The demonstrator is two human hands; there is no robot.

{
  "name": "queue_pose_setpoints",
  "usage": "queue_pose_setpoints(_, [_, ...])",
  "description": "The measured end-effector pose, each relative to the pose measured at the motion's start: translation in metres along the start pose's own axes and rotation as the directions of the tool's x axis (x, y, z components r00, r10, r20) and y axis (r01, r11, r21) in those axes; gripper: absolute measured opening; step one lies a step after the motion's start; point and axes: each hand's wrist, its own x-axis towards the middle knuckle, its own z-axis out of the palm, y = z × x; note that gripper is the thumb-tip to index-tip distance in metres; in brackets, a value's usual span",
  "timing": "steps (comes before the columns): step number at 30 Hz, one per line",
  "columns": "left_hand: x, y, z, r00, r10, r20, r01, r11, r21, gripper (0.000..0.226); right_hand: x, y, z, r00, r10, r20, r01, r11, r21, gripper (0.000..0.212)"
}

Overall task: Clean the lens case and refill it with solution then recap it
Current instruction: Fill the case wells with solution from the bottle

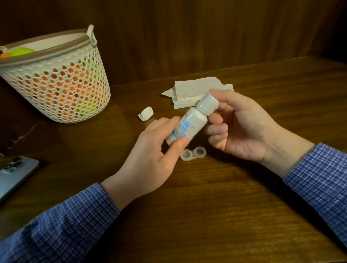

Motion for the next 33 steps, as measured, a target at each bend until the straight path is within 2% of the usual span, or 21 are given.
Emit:
queue_pose_setpoints(3, [0.007, 0.007, 0.003, 0.998, -0.040, -0.044, 0.033, 0.989, -0.146, 0.050, 0.001, -0.004, -0.003, 0.992, -0.085, 0.090, 0.080, 0.995, 0.052, 0.036])
queue_pose_setpoints(4, [0.009, 0.011, 0.004, 0.996, -0.074, -0.056, 0.062, 0.979, -0.194, 0.050, 0.000, -0.005, -0.002, 0.987, -0.119, 0.105, 0.117, 0.993, 0.023, 0.035])
queue_pose_setpoints(6, [0.011, 0.020, 0.009, 0.990, -0.130, -0.058, 0.107, 0.950, -0.295, 0.047, -0.004, -0.009, -0.002, 0.971, -0.215, 0.109, 0.232, 0.955, -0.185, 0.019])
queue_pose_setpoints(8, [0.014, 0.030, 0.013, 0.988, -0.142, -0.058, 0.114, 0.933, -0.341, 0.043, -0.011, -0.010, -0.006, 0.944, -0.318, 0.091, 0.326, 0.848, -0.419, 0.012])
queue_pose_setpoints(10, [0.018, 0.043, 0.019, 0.991, -0.119, -0.063, 0.091, 0.937, -0.338, 0.040, -0.024, -0.012, -0.012, 0.928, -0.369, 0.052, 0.341, 0.785, -0.517, 0.004])
queue_pose_setpoints(11, [0.021, 0.050, 0.023, 0.993, -0.098, -0.062, 0.073, 0.940, -0.332, 0.040, -0.033, -0.014, -0.016, 0.926, -0.375, 0.037, 0.336, 0.778, -0.531, 0.010])
queue_pose_setpoints(14, [0.034, 0.074, 0.039, 0.999, -0.031, -0.023, 0.025, 0.969, -0.246, 0.040, -0.063, -0.020, -0.028, 0.919, -0.393, -0.044, 0.307, 0.779, -0.546, 0.021])
queue_pose_setpoints(16, [0.048, 0.091, 0.053, 0.999, 0.004, 0.037, 0.003, 0.981, -0.196, 0.038, -0.083, -0.028, -0.041, 0.885, -0.446, -0.135, 0.281, 0.742, -0.609, 0.025])
queue_pose_setpoints(19, [0.080, 0.117, 0.083, 0.992, 0.108, 0.070, -0.104, 0.993, -0.051, 0.034, -0.108, -0.049, -0.068, 0.790, -0.561, -0.248, 0.211, 0.628, -0.749, 0.028])
queue_pose_setpoints(23, [0.135, 0.144, 0.129, 0.975, 0.202, 0.094, -0.200, 0.979, -0.031, 0.027, -0.130, -0.080, -0.107, 0.623, -0.718, -0.310, 0.103, 0.469, -0.877, 0.021])
queue_pose_setpoints(25, [0.158, 0.155, 0.156, 0.975, 0.202, 0.093, -0.195, 0.978, -0.078, 0.024, -0.134, -0.093, -0.127, 0.544, -0.772, -0.328, 0.012, 0.398, -0.917, 0.022])
queue_pose_setpoints(27, [0.176, 0.164, 0.184, 0.981, 0.175, 0.079, -0.164, 0.978, -0.132, 0.023, -0.136, -0.103, -0.146, 0.501, -0.790, -0.353, -0.078, 0.364, -0.928, 0.028])
queue_pose_setpoints(33, [0.200, 0.170, 0.242, 0.993, 0.055, 0.108, -0.033, 0.981, -0.193, 0.013, -0.140, -0.112, -0.192, 0.476, -0.774, -0.418, -0.264, 0.328, -0.907, 0.042])
